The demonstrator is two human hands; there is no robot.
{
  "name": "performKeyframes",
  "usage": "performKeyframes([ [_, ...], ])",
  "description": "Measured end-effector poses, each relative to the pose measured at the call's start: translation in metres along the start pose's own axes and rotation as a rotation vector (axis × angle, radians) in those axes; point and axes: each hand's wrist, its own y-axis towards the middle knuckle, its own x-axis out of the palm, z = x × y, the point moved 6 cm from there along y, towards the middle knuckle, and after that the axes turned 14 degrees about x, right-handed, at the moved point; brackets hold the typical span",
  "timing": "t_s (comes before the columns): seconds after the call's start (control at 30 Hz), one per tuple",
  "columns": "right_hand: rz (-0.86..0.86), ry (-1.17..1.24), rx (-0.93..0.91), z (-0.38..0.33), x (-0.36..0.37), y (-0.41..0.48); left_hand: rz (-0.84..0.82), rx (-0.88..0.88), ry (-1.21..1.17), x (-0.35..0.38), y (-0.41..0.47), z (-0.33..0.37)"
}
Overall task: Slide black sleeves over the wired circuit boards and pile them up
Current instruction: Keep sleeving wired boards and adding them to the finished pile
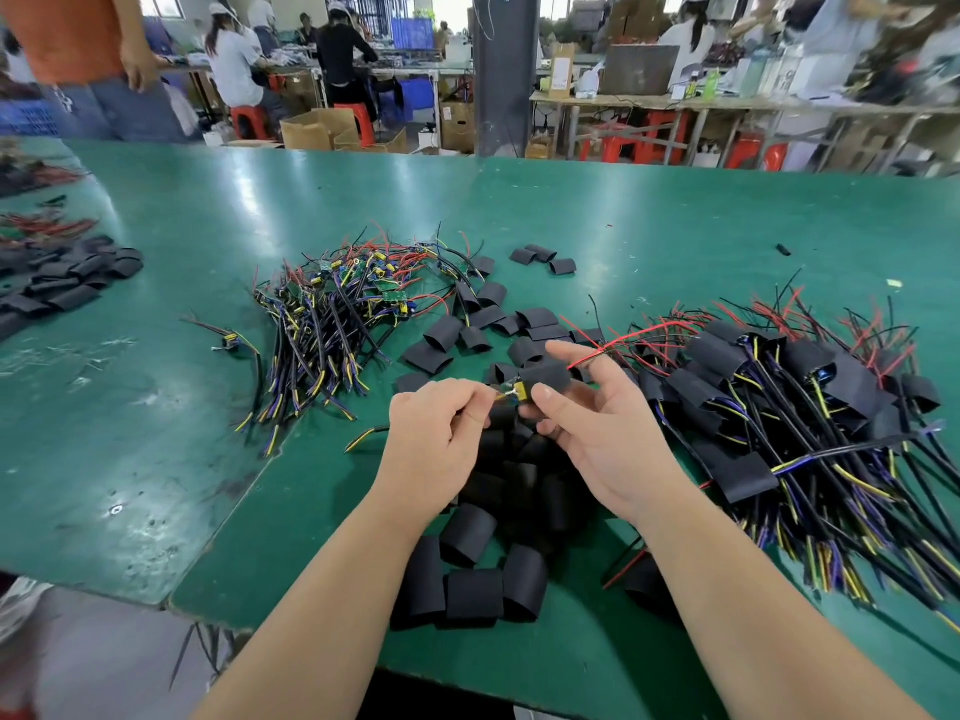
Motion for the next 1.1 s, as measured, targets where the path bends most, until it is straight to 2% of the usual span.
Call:
performKeyframes([
  [0.27,0.016,0.043,-0.012,0.0007,-0.0015,0.0019,0.046,0.03,-0.095,0.0022,0.0006,-0.0011],
  [0.7,0.026,0.187,0.06,0.0057,-0.0033,0.0078,0.044,-0.083,-0.186,0.0037,-0.0001,-0.0052],
  [1.1,-0.011,0.105,0.073,0.0051,0.0002,0.0043,0.052,-0.086,-0.228,0.0022,-0.0012,-0.0039],
])
